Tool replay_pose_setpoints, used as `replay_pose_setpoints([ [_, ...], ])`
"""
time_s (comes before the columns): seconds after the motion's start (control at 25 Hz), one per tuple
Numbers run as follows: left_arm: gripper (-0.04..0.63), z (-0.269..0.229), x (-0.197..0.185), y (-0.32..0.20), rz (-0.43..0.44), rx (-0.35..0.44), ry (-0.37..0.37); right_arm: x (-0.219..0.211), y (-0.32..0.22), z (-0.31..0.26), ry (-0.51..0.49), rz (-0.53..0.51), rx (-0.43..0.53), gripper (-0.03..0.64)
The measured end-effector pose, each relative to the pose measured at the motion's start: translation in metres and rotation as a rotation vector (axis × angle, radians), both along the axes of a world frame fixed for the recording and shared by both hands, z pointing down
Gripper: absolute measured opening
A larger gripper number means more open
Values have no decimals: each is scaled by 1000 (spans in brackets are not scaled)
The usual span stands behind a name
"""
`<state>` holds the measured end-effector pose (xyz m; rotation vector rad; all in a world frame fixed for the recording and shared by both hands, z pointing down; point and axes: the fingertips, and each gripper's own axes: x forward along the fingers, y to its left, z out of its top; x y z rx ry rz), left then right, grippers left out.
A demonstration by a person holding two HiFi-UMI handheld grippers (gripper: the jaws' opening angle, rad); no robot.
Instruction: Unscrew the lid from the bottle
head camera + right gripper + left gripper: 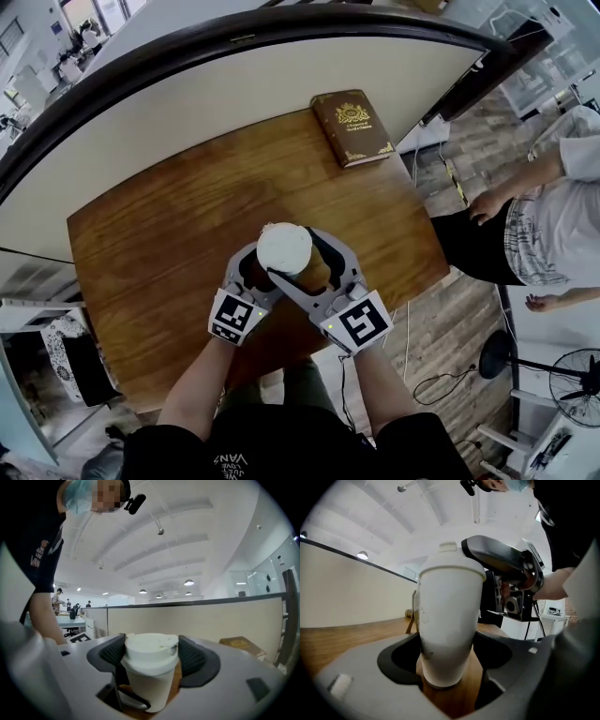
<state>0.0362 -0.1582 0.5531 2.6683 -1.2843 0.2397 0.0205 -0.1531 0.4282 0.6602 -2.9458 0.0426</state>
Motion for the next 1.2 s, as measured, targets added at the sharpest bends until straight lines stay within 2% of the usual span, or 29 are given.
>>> replay_pose_setpoints([
  [0.44, 353, -1, 0, 0, 16, 17, -1, 0, -1, -2, -48, -411, -42, 337],
  [0.84, 351, 0, 0, 1, 21, 31, -12, 0, 0, -2, -53, -688, -80, 337],
  [1.0, 351, 1, -2, 1, 16, 29, -17, -1, -1, 2, -30, -683, -104, 337],
  [1.08, 351, 3, -3, 2, 15, 21, -20, 2, -1, 4, -30, -617, -101, 337],
  [1.2, 351, 2, -2, 1, 10, 13, -8, 7, -4, -4, -81, -484, -78, 337],
])
